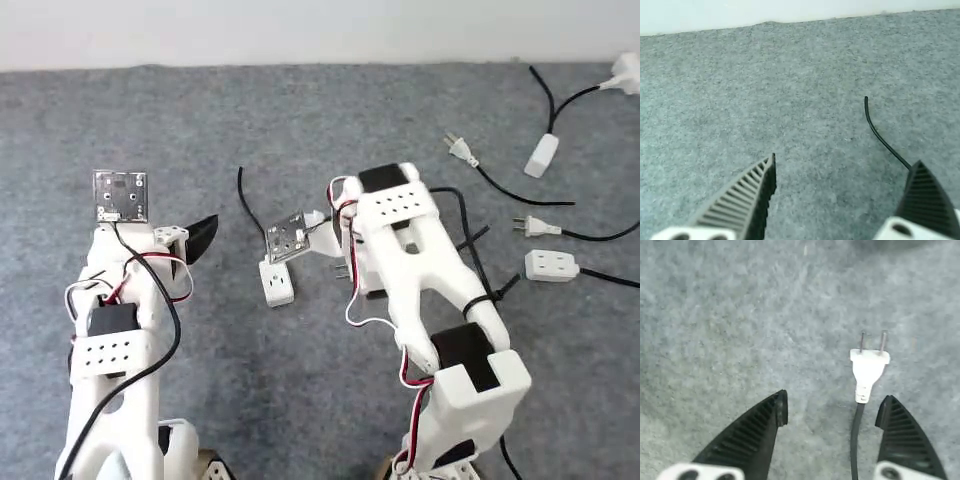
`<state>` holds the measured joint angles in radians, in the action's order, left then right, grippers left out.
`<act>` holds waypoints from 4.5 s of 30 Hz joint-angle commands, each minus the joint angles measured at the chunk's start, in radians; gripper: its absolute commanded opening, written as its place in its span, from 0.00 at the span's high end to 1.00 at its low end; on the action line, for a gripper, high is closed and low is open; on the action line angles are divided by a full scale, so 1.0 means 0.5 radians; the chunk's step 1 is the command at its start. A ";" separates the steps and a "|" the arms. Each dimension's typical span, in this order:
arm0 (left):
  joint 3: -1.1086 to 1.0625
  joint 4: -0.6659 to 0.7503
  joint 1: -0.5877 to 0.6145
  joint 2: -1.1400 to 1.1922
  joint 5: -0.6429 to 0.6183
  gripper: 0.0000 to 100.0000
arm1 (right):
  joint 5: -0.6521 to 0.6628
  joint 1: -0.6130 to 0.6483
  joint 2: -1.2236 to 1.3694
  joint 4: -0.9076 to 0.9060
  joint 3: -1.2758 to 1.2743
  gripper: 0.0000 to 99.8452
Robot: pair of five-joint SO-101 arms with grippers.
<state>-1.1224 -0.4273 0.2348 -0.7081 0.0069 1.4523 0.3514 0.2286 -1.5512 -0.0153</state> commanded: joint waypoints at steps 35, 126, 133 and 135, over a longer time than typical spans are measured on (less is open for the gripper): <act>-0.002 0.114 0.000 0.000 0.083 0.60 | -0.012 -0.121 1.238 -0.318 1.227 0.70; 0.250 -0.537 -0.598 -1.375 -0.107 0.60 | -0.948 0.296 -0.207 -0.106 1.227 0.99; 0.072 -0.384 -0.592 -1.396 -0.098 0.60 | -1.022 0.471 -0.351 -0.216 1.283 0.99; 0.048 -0.350 -0.592 -1.390 -0.095 0.60 | -1.056 0.545 -0.397 -0.265 1.283 0.99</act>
<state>-1.0948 -0.6636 -0.0568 -1.3955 -0.0345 0.9490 0.5738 0.1120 -1.6494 0.5785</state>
